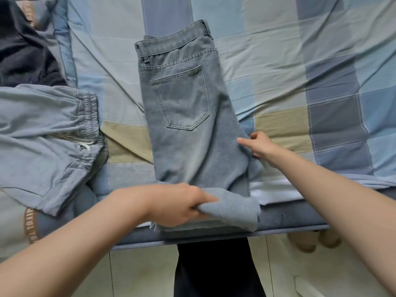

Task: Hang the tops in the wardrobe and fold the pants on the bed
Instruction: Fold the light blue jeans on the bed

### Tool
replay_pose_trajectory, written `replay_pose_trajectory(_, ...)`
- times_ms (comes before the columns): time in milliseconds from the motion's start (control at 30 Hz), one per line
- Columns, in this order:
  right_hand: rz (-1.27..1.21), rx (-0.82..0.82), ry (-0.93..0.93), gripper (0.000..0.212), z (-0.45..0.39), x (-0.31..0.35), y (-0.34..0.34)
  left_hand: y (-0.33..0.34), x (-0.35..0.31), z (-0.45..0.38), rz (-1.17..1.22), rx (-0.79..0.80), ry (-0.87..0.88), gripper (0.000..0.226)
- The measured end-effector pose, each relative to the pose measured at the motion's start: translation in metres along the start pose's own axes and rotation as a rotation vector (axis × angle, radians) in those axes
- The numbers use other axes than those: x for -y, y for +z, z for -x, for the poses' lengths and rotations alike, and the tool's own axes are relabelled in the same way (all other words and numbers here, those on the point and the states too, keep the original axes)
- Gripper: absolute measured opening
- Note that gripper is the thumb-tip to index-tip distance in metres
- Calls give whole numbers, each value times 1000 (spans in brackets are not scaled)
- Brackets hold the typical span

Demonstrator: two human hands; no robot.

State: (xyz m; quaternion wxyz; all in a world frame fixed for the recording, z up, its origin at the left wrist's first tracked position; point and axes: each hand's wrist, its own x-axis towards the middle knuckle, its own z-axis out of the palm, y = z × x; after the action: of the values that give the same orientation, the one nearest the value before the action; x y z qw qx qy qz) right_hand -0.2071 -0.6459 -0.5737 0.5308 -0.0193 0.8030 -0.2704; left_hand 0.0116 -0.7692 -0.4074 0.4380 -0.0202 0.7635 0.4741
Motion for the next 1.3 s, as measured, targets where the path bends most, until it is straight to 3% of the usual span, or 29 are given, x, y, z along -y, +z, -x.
replay_pose_trajectory(167, -8, 176, 38, 60, 3, -2, 14, 13, -7, 18, 63, 48, 59, 22)
replay_pose_trajectory(267, 234, 35, -35, 46, 4, -9, 11, 16, -8, 18, 52, 40, 58, 29)
replay_pose_trajectory(367, 261, -77, 11, 30, 0, -10, 3, 16, -8, 16, 15, 8, 61, 31)
replay_pose_trajectory(533, 684, -295, -144, 34, 26, 5, 26, -3, 0, 11, 5, -79, 62, 26)
replay_pose_trajectory(600, 748, -311, -259, 35, 38, 7, 40, -12, 1, 9, 41, -88, 75, 19)
replay_pose_trajectory(667, 748, -201, -350, 37, 41, 10, 54, -19, 0, 7, 60, -89, 87, 17)
replay_pose_trajectory(733, 698, -14, -333, 38, 39, 18, 66, -25, -1, 5, 62, -79, 84, 19)
replay_pose_trajectory(833, 405, 211, -97, 41, 32, 38, 68, -38, 5, -5, 36, -109, 75, 16)
replay_pose_trajectory(933, 170, 289, 95, 56, 29, 50, 50, -62, 21, -26, -24, -222, 70, 10)
replay_pose_trajectory(1033, -23, 236, 122, 40, 22, 46, 32, -93, 47, -61, -53, -388, 17, 13)
replay_pose_trajectory(1100, -243, 404, 176, 41, 20, 41, 22, -108, 71, -88, -110, -514, -42, 23)
replay_pose_trajectory(1133, -287, 422, 190, 42, 16, 35, 20, -113, 83, -100, -145, -555, -83, 17)
replay_pose_trajectory(1233, -310, 138, 202, 30, -2, 26, 10, -114, 123, -120, -187, -594, -278, 36)
replay_pose_trajectory(1300, 45, -131, -42, 14, -10, 19, -6, -106, 146, -115, -133, -664, -326, 37)
